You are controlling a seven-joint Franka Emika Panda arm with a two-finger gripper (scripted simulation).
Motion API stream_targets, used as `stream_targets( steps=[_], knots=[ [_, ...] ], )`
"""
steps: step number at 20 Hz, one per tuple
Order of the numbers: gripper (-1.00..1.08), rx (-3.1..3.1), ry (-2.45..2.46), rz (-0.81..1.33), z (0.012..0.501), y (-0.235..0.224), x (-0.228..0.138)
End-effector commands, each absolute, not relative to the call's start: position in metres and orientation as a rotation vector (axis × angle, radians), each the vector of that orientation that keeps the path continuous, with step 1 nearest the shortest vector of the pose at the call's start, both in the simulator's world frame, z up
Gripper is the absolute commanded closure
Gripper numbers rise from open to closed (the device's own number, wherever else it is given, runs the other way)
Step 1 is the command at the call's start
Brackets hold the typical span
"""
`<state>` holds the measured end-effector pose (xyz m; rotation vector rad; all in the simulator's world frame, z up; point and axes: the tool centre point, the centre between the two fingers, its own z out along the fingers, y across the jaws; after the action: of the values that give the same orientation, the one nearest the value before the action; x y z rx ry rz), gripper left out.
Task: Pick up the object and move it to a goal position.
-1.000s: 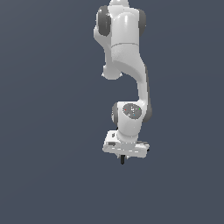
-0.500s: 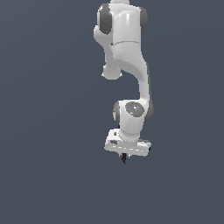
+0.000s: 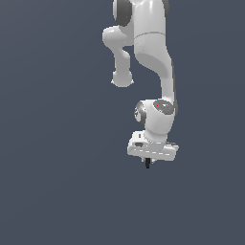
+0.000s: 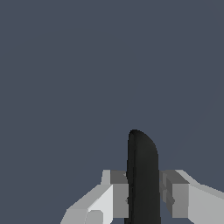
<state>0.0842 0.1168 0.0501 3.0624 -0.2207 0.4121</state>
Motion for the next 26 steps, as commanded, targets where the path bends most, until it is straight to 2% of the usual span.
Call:
stream_targets(
  steps=[1,12,26],
  knots=[
    [1.08,3.064,-0.219,0.418,0.061,0.139,0.073],
    [1.08,3.063,-0.22,0.419,0.091,0.207,0.034],
    [1.08,3.063,-0.215,0.415,0.106,0.217,0.025]
  ],
)
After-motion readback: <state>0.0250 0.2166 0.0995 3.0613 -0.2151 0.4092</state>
